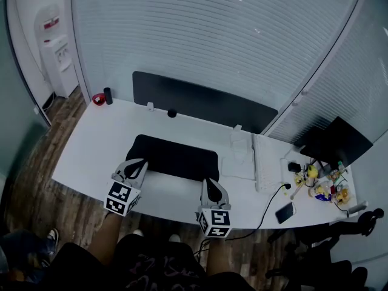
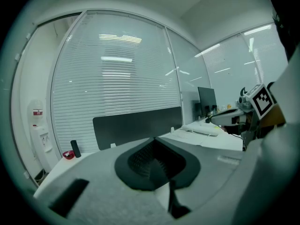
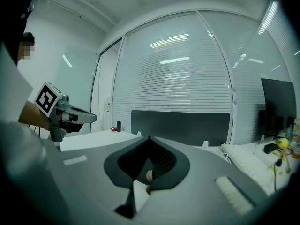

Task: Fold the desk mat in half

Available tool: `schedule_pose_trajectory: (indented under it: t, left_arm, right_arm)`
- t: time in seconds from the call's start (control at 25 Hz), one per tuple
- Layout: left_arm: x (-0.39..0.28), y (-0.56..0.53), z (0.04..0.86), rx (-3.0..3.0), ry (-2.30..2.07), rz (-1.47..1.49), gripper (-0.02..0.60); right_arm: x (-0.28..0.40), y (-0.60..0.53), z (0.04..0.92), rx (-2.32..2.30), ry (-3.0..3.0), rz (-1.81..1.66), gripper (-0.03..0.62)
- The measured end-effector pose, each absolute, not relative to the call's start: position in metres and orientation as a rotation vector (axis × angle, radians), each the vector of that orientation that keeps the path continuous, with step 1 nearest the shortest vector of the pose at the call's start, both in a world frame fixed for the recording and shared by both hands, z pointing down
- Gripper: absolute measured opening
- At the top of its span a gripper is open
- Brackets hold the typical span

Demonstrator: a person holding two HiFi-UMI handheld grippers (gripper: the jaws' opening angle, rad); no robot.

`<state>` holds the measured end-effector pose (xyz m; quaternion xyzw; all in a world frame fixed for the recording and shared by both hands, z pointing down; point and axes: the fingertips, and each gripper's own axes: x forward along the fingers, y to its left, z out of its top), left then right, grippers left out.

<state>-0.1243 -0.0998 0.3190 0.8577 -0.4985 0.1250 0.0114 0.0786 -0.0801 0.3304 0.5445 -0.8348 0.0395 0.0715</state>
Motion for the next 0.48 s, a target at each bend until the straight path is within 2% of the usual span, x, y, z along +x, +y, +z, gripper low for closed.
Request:
schedule_pose_trajectory:
  t: [0.48]
  left_arm:
    - [-0.126,-0.1014,0.318,2.694,-1.556,0.386,0.002]
  right_arm:
    - [0.0805,-0.0781,0.3337,1.648,-2.505,0.127,0.009]
